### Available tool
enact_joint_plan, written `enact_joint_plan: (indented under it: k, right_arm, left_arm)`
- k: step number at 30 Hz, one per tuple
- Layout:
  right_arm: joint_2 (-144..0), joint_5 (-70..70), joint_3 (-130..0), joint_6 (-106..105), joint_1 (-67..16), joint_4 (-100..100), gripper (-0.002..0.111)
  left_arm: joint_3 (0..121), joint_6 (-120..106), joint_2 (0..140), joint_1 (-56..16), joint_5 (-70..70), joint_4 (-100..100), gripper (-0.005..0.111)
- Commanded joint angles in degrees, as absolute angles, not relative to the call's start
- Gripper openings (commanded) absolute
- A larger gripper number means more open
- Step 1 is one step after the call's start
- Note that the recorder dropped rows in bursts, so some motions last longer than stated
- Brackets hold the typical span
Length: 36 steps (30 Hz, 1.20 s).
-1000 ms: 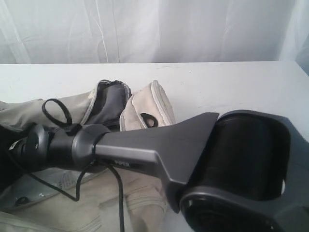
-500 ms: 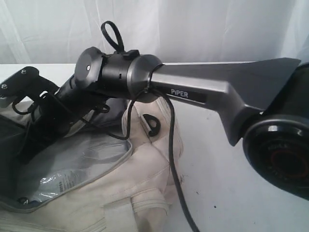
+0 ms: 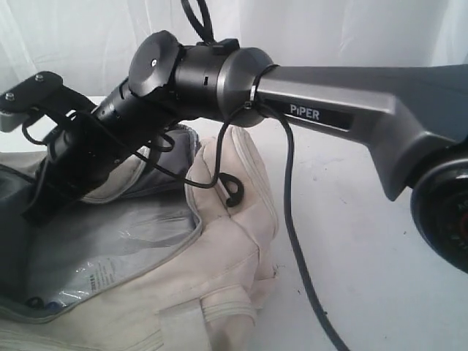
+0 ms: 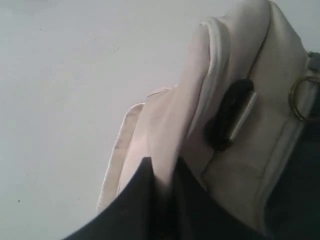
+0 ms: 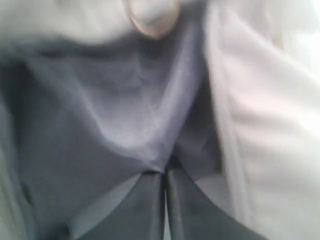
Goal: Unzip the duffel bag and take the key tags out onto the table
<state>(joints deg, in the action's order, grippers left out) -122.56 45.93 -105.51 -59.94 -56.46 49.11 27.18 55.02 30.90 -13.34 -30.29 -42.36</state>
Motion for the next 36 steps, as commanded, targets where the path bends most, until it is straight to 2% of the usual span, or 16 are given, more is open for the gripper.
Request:
enact_joint_plan:
  k: [1,5,10,17,23,27,30,33,34,35,36]
  right_arm:
    - [-122.04,46.32,-105.58,-77.88,-56.82,74.61,0.0]
    - [-122.04,45.67,-105.58,-89.35,-60.08,89.18,0.0]
    - [-123.47,44.65,-105.58,-91.68,-63.7,87.14,0.0]
    - [-124.78,44.67,-105.58,-96.0,-64.2,88.83,0.0]
    - [-125.34,32.51,-105.45,-90.26,-63.97,87.73,0.0]
    - [-126.91,31.03,-105.45,-86.36,-63.81,87.61,0.002]
    - [-128.7,34.56,-105.45,-83.61,-63.81,87.04,0.009]
    - [-130.4,36.78,-105.45,-75.98,-63.81,82.06,0.024]
    - [-130.5,37.35,-105.45,-72.48,-63.81,78.7,0.031]
    - [-130.39,37.62,-105.45,-66.55,-63.53,69.78,0.045]
    - [-129.91,38.52,-105.45,-63.84,-63.18,65.46,0.052]
  left_arm:
    - [27.81,50.44,30.03,-13.27,-21.95,-46.59,0.0]
    - [28.15,50.29,30.03,-13.27,-22.6,-48.27,0.0]
    - [28.15,46.73,29.14,-13.27,-24.59,-51.75,0.0]
    - [30.75,46.67,25.44,-13.27,-28.62,-67.2,0.0]
    - [36.52,46.67,23.89,-13.27,-32.6,-67.7,0.0]
    - [37.98,46.54,23.89,-13.27,-33.01,-60.58,0.0]
    - [37.03,45.87,23.89,-13.27,-33.01,-52.19,0.0]
    - [35.31,42.16,23.89,-13.27,-33.01,-46.48,0.0]
    - [34.75,41.3,23.89,-13.27,-32.87,-44.89,0.0]
    - [33.62,40.93,23.89,-13.27,-32.6,-43.91,0.0]
    - [33.25,40.93,23.89,-13.27,-32.6,-43.91,0.0]
